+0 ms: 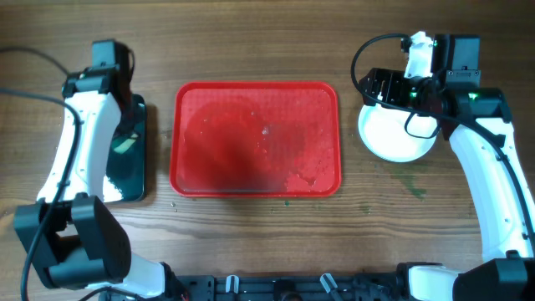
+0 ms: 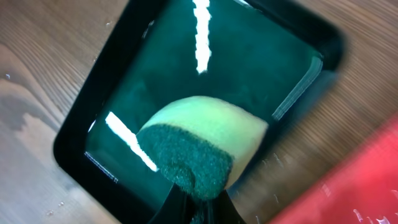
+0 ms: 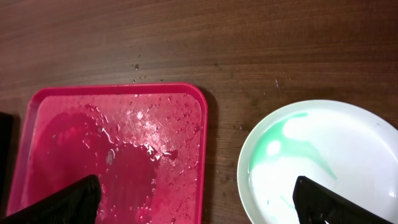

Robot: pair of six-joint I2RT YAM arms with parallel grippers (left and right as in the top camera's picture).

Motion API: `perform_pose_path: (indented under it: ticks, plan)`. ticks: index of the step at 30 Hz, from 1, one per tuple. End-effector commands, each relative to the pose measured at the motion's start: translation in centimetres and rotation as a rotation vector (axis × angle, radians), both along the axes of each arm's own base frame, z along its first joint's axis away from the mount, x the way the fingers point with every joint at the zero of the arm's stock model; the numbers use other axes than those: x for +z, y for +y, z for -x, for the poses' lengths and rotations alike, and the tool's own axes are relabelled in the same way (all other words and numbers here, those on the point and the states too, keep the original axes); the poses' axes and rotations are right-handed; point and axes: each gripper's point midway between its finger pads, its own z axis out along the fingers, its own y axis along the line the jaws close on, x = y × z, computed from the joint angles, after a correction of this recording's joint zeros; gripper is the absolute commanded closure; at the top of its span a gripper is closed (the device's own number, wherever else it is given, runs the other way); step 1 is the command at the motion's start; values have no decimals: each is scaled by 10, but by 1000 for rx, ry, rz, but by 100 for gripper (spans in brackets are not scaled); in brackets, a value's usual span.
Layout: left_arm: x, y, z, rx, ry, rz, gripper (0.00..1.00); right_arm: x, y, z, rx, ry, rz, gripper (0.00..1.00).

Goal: Clean dirty plates on tray and stack at the side
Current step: 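Place the sponge back in the black tray with the left gripper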

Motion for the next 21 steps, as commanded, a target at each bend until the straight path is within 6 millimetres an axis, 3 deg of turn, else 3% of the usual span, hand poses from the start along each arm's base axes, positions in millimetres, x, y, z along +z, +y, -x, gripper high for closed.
perform_pose_path:
  ticks: [1, 3, 4, 5, 6, 9, 12, 14, 17, 19, 21]
  plan:
    - [-22, 24, 10, 109, -18, 43, 96, 1, 4, -3, 6, 2, -20, 0]
    - [-25, 32, 13, 133, -25, 60, 94, 1, 4, -3, 6, 1, -19, 0]
    - [-24, 36, 12, 143, -37, 55, 64, 1, 4, -3, 6, 1, -20, 0]
    - [-23, 39, 11, 150, -47, 52, 26, 1, 4, -3, 6, 0, -20, 0]
    - [-23, 42, 9, 156, -57, 50, 0, 1, 4, -3, 6, 1, -19, 0]
    - [-20, 41, 15, 159, -46, 53, 0, 1, 4, -3, 7, 1, -19, 0]
    - [-1, 32, 16, 135, -80, 51, 0, 1, 4, -3, 6, 1, -19, 0]
    - [33, 19, 19, 97, -166, 42, 0, 1, 4, -3, 7, 1, -19, 0]
    - [89, -24, 16, -25, -371, 118, 0, 1, 4, -3, 7, 0, -19, 0]
    - [131, -55, 28, -120, -505, 153, 0, 1, 4, -3, 7, 1, -19, 0]
    - [154, -65, 39, -160, -585, 153, 0, 1, 3, -3, 6, 1, -19, 0]
